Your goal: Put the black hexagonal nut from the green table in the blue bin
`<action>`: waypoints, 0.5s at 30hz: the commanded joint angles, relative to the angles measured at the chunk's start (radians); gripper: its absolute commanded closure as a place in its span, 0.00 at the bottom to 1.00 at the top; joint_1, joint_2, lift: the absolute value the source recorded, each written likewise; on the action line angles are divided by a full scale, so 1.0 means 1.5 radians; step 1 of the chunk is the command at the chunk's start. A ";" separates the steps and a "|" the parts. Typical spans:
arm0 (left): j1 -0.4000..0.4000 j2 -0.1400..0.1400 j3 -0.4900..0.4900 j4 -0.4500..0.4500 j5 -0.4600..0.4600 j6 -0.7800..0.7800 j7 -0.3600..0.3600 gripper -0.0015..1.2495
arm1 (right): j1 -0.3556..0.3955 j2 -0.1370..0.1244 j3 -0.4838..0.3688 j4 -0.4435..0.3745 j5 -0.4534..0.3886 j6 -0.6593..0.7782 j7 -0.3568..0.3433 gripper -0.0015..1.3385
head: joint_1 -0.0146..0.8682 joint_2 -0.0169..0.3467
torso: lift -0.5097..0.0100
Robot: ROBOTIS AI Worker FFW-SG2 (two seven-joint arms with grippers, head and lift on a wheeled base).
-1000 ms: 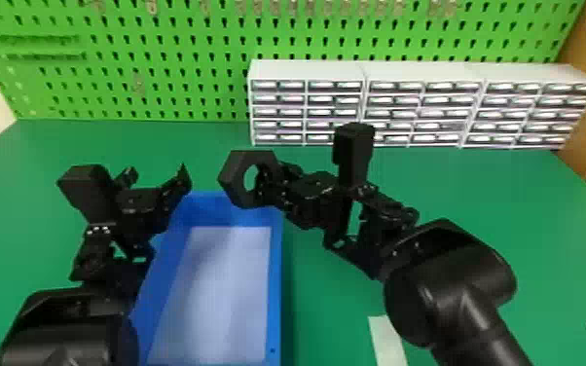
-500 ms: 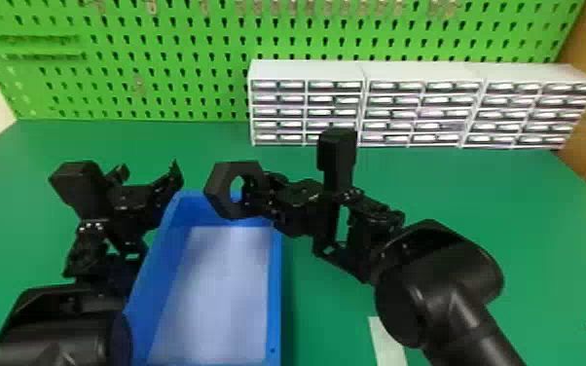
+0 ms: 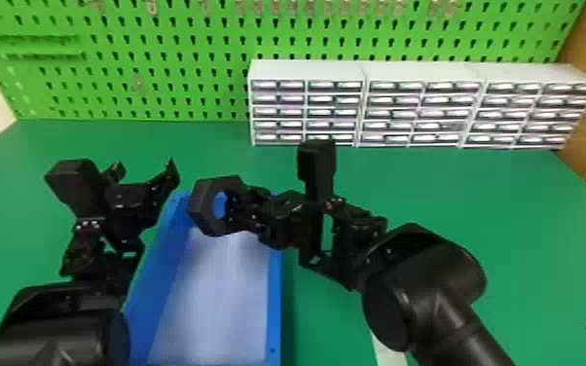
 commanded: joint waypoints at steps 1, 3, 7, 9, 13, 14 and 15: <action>-0.001 0.000 0.000 0.000 -0.001 0.000 0.000 0.25 | -0.007 -0.001 0.019 0.007 -0.008 0.001 0.000 0.69 | 0.79 0.19 | 0.79; -0.001 0.000 0.001 0.000 -0.001 0.000 0.000 0.25 | -0.010 -0.001 0.026 0.009 -0.012 0.002 0.000 0.69 | 0.79 0.19 | 0.79; -0.001 0.000 0.000 0.000 -0.001 0.000 0.000 0.25 | -0.011 -0.002 0.035 0.011 -0.014 0.004 0.000 0.69 | 0.79 0.19 | 0.79; -0.001 0.000 0.000 0.000 -0.001 0.000 0.000 0.25 | -0.012 -0.002 0.038 0.012 -0.016 0.006 0.000 0.69 | 0.79 0.19 | 0.79; -0.001 0.000 0.000 0.000 -0.002 0.000 0.000 0.25 | -0.012 -0.002 0.041 0.012 -0.019 0.007 0.000 0.69 | 0.79 0.19 | 0.79; -0.001 0.000 0.000 0.000 -0.001 0.000 0.000 0.25 | -0.012 -0.003 0.041 0.012 -0.020 0.008 0.000 0.69 | 0.79 0.19 | 0.79; -0.001 0.000 0.000 0.000 -0.001 0.000 0.000 0.25 | -0.012 -0.003 0.041 0.013 -0.020 0.008 0.000 0.69 | 0.79 0.19 | 0.79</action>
